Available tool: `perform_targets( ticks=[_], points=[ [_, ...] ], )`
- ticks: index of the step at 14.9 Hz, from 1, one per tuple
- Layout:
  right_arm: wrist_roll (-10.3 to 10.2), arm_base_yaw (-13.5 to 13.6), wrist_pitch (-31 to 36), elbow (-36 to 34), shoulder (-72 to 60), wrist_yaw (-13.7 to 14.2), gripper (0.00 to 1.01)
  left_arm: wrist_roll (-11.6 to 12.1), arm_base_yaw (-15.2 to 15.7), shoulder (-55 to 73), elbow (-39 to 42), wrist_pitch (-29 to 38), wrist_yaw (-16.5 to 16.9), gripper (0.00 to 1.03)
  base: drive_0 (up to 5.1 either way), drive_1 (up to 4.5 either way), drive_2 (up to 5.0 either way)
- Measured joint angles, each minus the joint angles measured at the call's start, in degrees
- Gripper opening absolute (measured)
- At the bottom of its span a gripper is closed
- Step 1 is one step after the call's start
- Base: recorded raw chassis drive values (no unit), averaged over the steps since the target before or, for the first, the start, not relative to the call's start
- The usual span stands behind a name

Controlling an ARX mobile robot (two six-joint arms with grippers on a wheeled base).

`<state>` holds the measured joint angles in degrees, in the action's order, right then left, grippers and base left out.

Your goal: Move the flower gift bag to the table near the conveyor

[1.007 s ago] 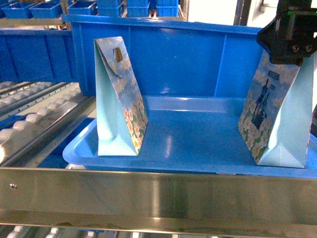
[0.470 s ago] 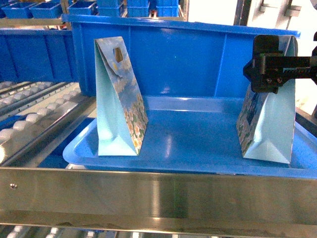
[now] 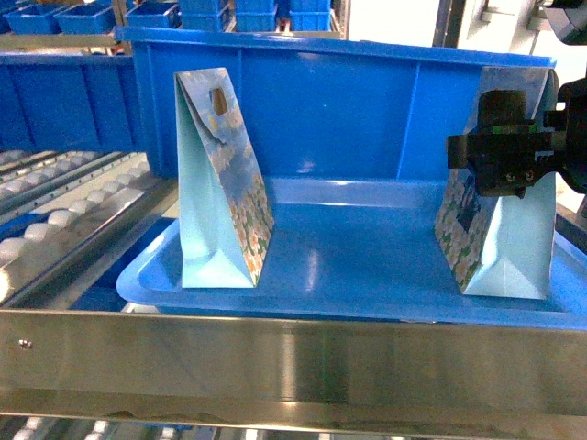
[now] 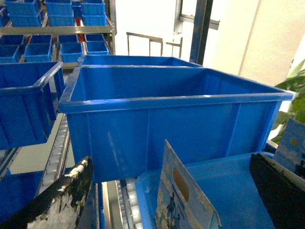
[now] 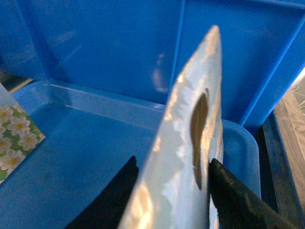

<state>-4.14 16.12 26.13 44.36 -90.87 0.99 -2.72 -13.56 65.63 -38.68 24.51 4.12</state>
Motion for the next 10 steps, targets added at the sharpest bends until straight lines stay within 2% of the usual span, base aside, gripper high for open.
perform_targets(
  ticks=[4,8,10],
  points=[
    [0.81,0.81,2.56,-1.57,0.74,0.31,0.02,0.00,0.00,0.00,0.00,0.00,0.00,0.98,0.0,0.00,0.0],
    [-0.07,0.76,4.90,-3.54,3.56,-0.04,0.02,0.00,0.00,0.00,0.00,-0.02,-0.02,0.98,0.0,0.00,0.0],
    [-0.55,0.24,5.51,-4.92,10.49,0.07,0.02,0.00,0.00,0.00,0.00,0.00,-0.02,0.98,0.0,0.00,0.0]
  ],
)
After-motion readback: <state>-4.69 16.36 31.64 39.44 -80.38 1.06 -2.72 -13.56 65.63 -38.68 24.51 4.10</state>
